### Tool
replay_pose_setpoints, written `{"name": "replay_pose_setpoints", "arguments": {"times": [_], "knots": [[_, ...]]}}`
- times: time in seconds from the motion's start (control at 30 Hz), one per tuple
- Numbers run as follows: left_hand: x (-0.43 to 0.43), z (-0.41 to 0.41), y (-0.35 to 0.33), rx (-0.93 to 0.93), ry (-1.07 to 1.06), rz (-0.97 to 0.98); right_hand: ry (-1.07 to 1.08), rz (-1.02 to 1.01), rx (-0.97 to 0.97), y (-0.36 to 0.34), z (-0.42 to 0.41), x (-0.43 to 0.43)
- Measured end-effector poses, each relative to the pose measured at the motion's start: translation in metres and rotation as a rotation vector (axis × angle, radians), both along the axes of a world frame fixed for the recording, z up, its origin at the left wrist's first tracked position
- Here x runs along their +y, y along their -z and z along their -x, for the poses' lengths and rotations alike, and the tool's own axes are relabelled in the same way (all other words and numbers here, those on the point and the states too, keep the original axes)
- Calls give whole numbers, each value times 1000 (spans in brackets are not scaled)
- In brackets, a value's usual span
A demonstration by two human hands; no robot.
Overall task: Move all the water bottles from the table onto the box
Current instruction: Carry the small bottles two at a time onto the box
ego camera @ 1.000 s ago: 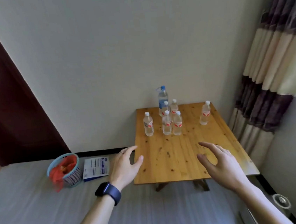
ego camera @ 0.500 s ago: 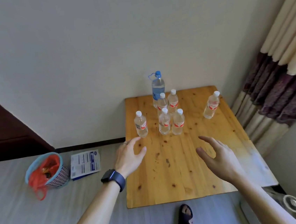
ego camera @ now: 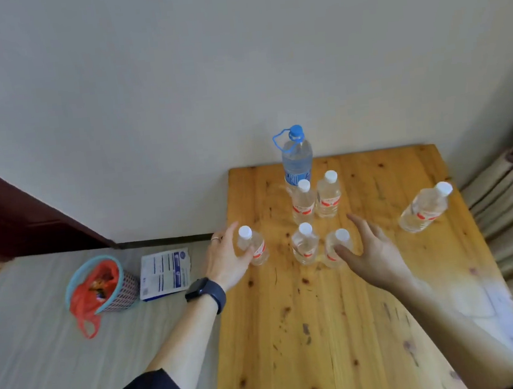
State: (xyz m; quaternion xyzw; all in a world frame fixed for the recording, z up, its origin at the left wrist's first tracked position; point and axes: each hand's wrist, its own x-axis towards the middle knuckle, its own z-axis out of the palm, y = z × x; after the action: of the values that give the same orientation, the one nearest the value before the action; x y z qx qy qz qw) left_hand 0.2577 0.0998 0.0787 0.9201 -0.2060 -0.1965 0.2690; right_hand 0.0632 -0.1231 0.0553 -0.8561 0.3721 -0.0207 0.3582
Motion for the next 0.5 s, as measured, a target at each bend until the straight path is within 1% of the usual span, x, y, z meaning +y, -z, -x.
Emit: {"name": "replay_pose_setpoints", "arguments": {"times": [0.1, 0.17, 0.23, 0.3, 0.37, 0.43, 0.5], "knots": [[-20, -20, 24, 45, 20, -49, -37, -26, 75, 22, -22, -18], [-31, -31, 44, 105, -4, -74, -69, -32, 169, 38, -30, -23], [-38, -37, 62, 143, -38, -86, -75, -59, 199, 53, -31, -23], [-39, -40, 77, 104, -79, -65, -62, -64, 159, 65, -31, -21], [-37, -42, 85, 18, -91, -72, -50, -43, 132, 71, -33, -21], [-30, -43, 85, -37, -35, -112, -43, -26, 129, 73, -31, -20], [-17, -39, 83, -40, 59, -120, -29, -28, 124, 71, -22, -13]]}}
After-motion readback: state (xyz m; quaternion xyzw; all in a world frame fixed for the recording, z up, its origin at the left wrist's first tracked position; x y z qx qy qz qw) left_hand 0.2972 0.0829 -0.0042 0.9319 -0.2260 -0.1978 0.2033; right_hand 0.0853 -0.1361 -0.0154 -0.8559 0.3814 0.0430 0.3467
